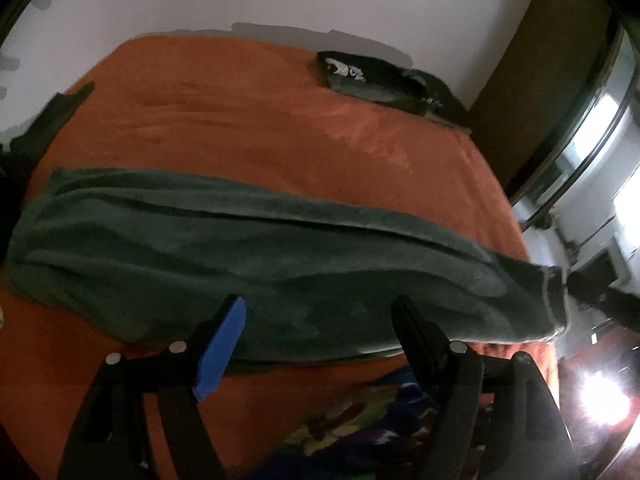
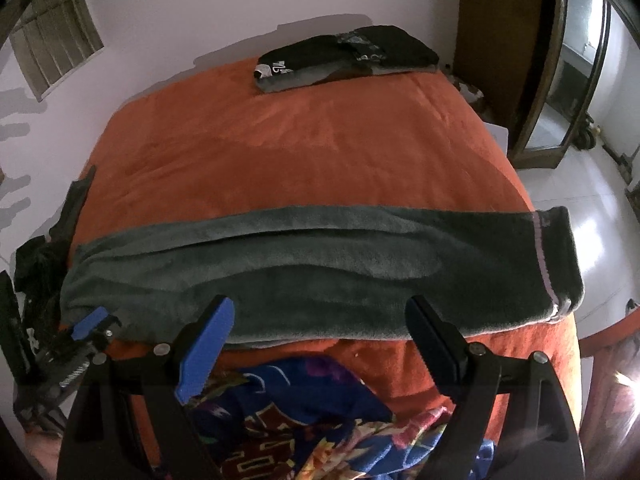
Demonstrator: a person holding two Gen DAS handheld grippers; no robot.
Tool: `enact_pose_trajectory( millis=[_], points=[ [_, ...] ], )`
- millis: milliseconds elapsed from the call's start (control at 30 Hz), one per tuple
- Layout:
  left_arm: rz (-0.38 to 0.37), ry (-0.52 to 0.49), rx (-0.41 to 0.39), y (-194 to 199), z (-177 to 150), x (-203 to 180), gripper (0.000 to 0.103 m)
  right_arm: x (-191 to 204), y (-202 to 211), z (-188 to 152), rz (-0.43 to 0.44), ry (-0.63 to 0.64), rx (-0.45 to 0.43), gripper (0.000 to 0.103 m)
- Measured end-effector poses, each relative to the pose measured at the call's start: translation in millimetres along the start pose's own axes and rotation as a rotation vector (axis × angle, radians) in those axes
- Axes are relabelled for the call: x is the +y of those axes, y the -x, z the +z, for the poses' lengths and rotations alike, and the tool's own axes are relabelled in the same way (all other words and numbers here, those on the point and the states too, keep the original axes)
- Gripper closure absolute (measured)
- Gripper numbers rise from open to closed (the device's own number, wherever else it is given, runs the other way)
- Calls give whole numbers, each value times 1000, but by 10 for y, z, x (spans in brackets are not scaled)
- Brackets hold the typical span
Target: Fold clothes
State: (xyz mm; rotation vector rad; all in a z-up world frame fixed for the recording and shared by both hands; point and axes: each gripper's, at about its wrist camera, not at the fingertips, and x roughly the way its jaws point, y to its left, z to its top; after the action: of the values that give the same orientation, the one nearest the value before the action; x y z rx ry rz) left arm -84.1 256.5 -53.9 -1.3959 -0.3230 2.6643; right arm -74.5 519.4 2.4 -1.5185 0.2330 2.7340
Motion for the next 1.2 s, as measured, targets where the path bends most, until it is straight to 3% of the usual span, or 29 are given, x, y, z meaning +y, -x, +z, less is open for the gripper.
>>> enact_pose_trajectory(
  millis=[333, 600, 1200],
  points=[
    [49, -9, 32, -57, 0, 46, 26, 32, 11, -5, 4, 1, -4, 16],
    [17, -14, 42, -57, -14, 23, 26, 2, -25, -13, 0, -23, 15, 16],
    [18, -29, 44, -50, -35, -14, 26, -57, -46, -15, -4, -42, 30, 16]
  ],
)
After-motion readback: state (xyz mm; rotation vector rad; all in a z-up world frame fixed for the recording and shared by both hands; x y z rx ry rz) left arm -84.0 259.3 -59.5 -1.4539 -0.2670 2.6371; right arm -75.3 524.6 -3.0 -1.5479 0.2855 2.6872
